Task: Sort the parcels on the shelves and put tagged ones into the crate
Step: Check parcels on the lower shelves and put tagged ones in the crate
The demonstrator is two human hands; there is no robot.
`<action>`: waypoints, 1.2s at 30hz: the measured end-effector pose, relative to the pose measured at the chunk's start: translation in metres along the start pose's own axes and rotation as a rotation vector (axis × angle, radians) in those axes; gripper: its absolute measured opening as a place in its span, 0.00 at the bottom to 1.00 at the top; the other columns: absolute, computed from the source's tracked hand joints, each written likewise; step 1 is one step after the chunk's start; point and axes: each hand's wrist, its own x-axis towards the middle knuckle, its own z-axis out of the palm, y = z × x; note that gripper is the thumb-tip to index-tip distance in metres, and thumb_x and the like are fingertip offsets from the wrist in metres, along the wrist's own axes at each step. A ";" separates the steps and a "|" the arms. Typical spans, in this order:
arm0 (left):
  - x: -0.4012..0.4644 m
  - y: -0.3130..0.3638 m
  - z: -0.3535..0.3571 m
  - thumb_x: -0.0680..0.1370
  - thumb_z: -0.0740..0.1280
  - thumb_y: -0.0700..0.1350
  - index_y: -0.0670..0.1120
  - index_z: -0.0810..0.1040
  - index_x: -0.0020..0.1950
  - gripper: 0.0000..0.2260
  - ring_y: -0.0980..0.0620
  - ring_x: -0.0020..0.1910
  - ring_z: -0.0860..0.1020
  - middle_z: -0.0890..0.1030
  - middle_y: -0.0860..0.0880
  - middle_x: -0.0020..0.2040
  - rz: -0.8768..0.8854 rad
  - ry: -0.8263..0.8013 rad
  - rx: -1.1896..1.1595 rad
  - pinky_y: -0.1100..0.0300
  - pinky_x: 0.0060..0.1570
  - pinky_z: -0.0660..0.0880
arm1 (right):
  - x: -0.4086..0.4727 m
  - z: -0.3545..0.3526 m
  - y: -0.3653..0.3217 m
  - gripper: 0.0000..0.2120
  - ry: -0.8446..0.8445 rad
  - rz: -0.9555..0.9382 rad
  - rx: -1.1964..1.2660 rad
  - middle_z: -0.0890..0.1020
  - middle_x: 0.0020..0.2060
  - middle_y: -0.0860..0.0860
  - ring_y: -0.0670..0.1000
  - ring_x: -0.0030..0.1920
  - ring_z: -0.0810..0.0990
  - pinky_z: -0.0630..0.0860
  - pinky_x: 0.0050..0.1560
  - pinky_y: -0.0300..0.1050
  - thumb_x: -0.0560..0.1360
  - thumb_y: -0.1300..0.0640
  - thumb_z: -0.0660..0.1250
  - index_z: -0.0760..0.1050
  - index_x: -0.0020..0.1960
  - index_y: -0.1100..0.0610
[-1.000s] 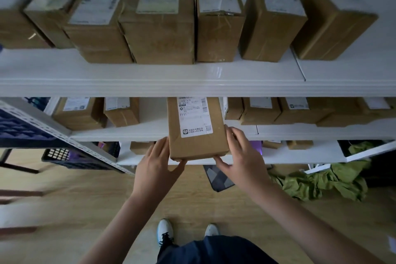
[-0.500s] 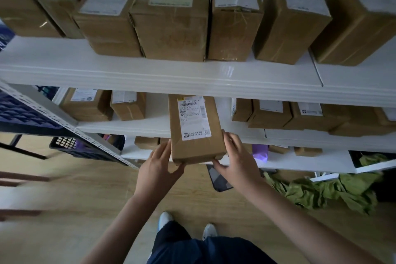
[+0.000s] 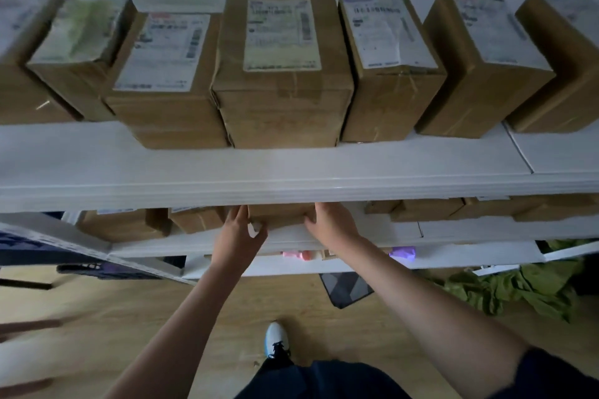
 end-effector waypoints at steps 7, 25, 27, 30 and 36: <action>0.024 -0.011 0.002 0.77 0.69 0.48 0.44 0.79 0.36 0.12 0.43 0.39 0.81 0.82 0.48 0.34 -0.147 0.058 -0.044 0.57 0.36 0.73 | 0.021 0.001 -0.006 0.07 -0.042 -0.009 0.068 0.74 0.35 0.47 0.50 0.38 0.75 0.68 0.42 0.42 0.81 0.58 0.64 0.72 0.44 0.56; -0.010 0.127 0.103 0.79 0.65 0.48 0.47 0.77 0.66 0.16 0.54 0.47 0.82 0.80 0.51 0.59 0.174 -0.242 -0.054 0.57 0.44 0.79 | -0.065 -0.065 0.113 0.23 0.185 0.167 0.007 0.81 0.56 0.56 0.58 0.54 0.80 0.77 0.49 0.49 0.79 0.52 0.64 0.69 0.71 0.60; 0.003 0.140 0.115 0.79 0.65 0.49 0.46 0.74 0.69 0.20 0.50 0.55 0.80 0.77 0.49 0.64 0.157 -0.266 0.029 0.55 0.51 0.78 | -0.067 -0.063 0.120 0.25 0.153 0.165 -0.011 0.79 0.58 0.55 0.57 0.56 0.79 0.78 0.50 0.49 0.79 0.51 0.62 0.66 0.74 0.59; 0.013 0.152 0.125 0.78 0.65 0.50 0.45 0.69 0.74 0.25 0.45 0.60 0.79 0.74 0.45 0.68 0.150 -0.299 0.093 0.51 0.56 0.77 | -0.062 -0.064 0.123 0.25 0.141 0.140 -0.038 0.79 0.56 0.56 0.56 0.53 0.79 0.74 0.45 0.45 0.80 0.52 0.63 0.66 0.73 0.62; 0.009 0.169 0.133 0.79 0.64 0.52 0.48 0.65 0.76 0.25 0.42 0.61 0.77 0.73 0.44 0.69 0.195 -0.254 0.135 0.50 0.53 0.75 | -0.041 -0.072 0.112 0.10 0.079 0.233 0.020 0.73 0.42 0.51 0.53 0.41 0.74 0.68 0.41 0.44 0.78 0.53 0.68 0.70 0.50 0.58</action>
